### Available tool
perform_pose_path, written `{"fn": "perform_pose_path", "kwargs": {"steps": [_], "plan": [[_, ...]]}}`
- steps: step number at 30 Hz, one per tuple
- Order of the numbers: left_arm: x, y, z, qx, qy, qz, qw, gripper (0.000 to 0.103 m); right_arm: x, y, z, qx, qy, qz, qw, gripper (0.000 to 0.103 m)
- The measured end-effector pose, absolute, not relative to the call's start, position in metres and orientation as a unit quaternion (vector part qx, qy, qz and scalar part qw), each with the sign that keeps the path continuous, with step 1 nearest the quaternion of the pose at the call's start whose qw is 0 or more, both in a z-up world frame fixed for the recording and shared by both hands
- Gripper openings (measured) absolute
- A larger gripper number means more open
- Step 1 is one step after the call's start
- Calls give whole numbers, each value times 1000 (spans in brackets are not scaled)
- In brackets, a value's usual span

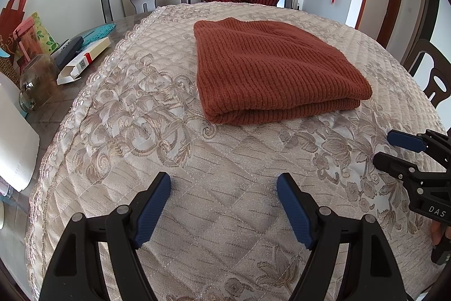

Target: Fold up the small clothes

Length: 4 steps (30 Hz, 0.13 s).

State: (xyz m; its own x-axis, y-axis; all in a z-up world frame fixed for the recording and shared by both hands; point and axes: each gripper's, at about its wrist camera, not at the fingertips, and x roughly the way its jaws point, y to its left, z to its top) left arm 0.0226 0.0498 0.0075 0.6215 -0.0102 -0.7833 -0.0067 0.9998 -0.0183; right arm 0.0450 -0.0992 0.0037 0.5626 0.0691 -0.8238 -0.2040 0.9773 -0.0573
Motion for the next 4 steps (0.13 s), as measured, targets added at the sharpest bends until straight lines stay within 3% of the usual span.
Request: {"fn": "perform_pose_path", "kwargs": {"steps": [4], "plan": [[23, 50, 8, -10, 435, -1, 900, 80, 45, -99, 4, -73, 461, 77, 881, 53]]}}
